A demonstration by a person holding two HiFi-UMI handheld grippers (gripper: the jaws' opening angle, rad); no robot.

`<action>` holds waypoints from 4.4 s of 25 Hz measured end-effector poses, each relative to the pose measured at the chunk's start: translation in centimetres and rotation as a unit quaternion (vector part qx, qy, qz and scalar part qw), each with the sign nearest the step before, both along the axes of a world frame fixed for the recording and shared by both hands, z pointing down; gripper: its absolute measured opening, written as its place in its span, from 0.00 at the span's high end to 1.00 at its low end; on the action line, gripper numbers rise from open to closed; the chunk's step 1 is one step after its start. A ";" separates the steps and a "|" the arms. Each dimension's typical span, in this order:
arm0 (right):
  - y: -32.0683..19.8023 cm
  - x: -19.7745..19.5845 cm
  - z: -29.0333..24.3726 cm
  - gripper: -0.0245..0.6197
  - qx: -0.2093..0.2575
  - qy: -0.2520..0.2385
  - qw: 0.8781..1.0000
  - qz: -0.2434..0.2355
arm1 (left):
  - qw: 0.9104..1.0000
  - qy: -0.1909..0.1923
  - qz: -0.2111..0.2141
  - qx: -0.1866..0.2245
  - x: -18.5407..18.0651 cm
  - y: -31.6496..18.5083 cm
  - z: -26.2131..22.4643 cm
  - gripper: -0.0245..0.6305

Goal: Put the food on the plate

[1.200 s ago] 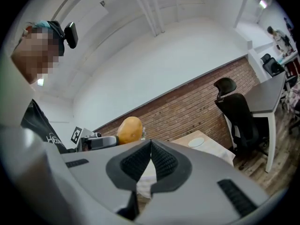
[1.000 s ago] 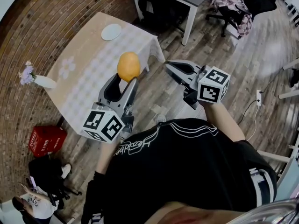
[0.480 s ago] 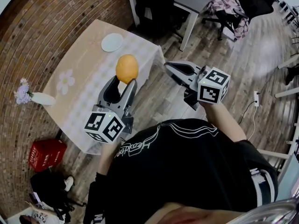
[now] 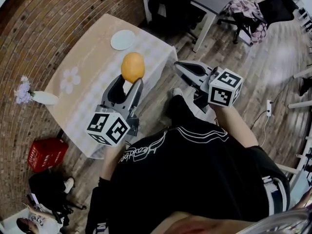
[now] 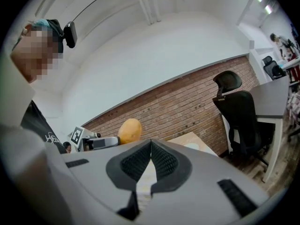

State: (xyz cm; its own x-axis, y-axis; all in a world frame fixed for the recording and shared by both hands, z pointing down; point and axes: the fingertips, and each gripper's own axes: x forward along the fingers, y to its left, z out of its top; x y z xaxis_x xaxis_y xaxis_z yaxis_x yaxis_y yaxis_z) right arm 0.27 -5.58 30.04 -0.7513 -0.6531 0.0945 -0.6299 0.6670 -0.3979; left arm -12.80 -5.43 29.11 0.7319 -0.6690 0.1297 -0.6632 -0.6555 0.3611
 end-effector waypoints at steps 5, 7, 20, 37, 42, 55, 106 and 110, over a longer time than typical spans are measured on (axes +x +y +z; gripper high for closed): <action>-2.6 -0.5 -0.3 0.97 -0.004 -0.021 1.000 -0.021 | 1.000 -0.004 -0.016 0.000 -0.3 -2.1 0.0 0.58; -3.9 -0.9 0.0 0.97 -0.005 -0.021 0.999 -0.028 | 1.000 -0.005 -0.023 -0.002 -0.5 -3.3 0.1 0.58; -14.9 -0.8 1.6 0.97 -0.028 -0.023 0.998 -0.060 | 0.998 -0.013 -0.054 -0.031 -0.1 -13.7 1.7 0.58; -26.6 -1.1 3.5 0.97 -0.046 -0.029 0.993 -0.103 | 0.992 -0.029 -0.108 -0.056 -0.6 -24.3 4.1 0.58; -29.0 -1.6 4.5 0.97 -0.056 -0.031 0.991 -0.119 | 0.989 -0.040 -0.127 -0.064 -1.0 -26.7 5.0 0.58; -34.2 -1.9 7.8 0.97 -0.083 -0.025 0.985 -0.149 | 0.981 -0.065 -0.161 -0.088 -1.5 -32.5 9.0 0.58; -35.5 -1.1 20.9 0.97 -0.196 -0.014 0.972 -0.131 | 0.942 -0.214 -0.169 -0.195 -3.9 -36.0 27.6 0.58; -35.6 -1.3 20.8 0.97 -0.196 -0.016 0.972 -0.131 | 0.943 -0.217 -0.166 -0.189 -3.8 -36.2 27.6 0.58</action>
State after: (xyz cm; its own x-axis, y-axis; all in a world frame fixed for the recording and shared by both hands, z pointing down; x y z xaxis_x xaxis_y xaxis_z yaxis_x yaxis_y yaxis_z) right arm -1.01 -41.21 50.86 -0.8938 -0.3572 0.2712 -0.4418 0.5970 -0.6696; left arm -16.59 -41.66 56.72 0.3128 -0.6980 0.6442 -0.9486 -0.2643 0.1742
